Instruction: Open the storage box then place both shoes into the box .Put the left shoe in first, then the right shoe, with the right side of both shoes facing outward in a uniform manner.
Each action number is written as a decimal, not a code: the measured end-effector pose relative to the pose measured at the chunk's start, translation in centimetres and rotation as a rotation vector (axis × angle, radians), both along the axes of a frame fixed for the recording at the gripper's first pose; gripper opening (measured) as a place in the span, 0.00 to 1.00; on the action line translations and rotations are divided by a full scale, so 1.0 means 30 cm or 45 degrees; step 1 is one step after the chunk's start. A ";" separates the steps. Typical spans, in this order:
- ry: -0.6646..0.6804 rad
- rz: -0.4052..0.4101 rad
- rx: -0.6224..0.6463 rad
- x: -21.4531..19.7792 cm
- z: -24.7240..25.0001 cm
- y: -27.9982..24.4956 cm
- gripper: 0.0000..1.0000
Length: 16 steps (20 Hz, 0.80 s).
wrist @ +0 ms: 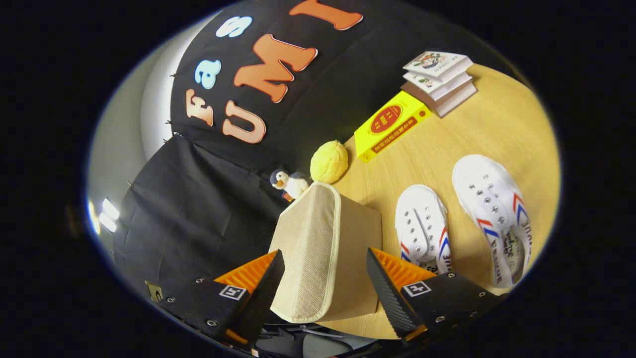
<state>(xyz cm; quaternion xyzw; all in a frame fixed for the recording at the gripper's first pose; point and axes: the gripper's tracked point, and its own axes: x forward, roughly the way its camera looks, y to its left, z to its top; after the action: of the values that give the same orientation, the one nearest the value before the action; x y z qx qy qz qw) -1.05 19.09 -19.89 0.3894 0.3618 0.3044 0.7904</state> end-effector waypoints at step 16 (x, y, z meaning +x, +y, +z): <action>0.215 0.116 0.234 -0.033 0.061 0.161 0.75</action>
<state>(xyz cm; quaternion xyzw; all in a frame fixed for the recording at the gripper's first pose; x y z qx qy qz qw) -2.03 23.91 -18.08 0.4676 0.4147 0.3380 0.7036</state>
